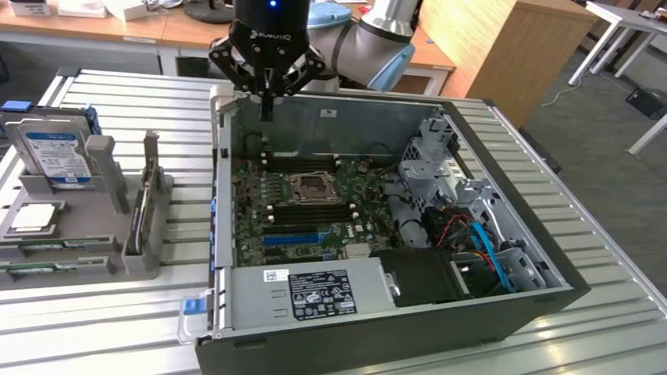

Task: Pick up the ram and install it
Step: 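Reach for the ram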

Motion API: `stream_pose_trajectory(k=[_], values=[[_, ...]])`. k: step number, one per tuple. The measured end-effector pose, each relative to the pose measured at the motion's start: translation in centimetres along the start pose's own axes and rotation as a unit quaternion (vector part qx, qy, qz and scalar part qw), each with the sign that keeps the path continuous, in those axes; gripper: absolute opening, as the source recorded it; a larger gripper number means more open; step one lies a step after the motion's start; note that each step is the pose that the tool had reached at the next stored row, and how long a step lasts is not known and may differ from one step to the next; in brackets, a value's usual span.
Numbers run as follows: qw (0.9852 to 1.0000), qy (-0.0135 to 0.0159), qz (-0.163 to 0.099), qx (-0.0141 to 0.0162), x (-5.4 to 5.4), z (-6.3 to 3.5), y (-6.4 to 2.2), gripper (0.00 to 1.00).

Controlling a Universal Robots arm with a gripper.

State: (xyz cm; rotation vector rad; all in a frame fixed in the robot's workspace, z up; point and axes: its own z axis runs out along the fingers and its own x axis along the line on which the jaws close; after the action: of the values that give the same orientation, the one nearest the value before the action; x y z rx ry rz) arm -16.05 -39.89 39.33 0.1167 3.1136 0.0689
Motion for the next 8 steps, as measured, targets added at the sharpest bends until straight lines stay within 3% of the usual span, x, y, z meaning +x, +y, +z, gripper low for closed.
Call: stream_pose_trajectory(k=[8], values=[[1.0000, 0.0000, 0.000, 0.0000, 1.9, -0.05, -0.14, 0.11]])
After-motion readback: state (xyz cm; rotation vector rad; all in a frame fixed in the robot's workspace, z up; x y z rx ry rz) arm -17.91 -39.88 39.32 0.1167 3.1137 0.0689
